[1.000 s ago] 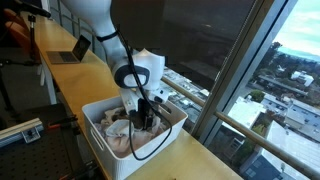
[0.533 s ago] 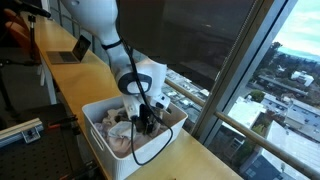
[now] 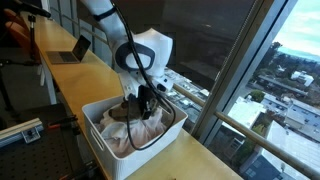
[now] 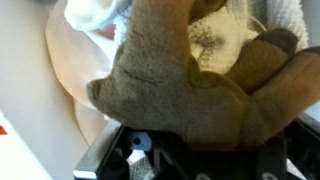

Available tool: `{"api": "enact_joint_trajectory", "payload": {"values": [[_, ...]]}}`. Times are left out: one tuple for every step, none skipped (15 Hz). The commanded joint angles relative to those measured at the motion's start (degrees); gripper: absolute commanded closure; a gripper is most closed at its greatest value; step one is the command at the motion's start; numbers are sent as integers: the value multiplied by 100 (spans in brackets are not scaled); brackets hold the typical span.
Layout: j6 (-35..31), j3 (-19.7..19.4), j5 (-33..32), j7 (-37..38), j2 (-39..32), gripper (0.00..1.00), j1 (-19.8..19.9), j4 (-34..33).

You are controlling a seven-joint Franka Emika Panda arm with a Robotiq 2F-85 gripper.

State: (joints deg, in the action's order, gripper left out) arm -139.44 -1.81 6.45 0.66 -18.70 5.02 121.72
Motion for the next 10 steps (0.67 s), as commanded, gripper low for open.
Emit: {"api": "enact_joint_trajectory", "payload": {"values": [[783, -4, 232, 30, 1236, 97, 27, 500], [981, -5, 239, 63, 1509, 97, -11, 534], [1197, 11, 239, 115, 1777, 96, -62, 535], [1394, 47, 224, 201, 2006, 95, -134, 494], [1527, 118, 194, 323, 2171, 95, -239, 427], [1660, 186, 184, 417, 2352, 95, -334, 362], [1699, 292, 131, 532, 2483, 95, -458, 302], [1761, 395, 105, 622, 2630, 95, -577, 241], [1748, 534, 42, 744, 2720, 95, -717, 176], [1815, 668, 10, 846, 2820, 95, -848, 84]]}}
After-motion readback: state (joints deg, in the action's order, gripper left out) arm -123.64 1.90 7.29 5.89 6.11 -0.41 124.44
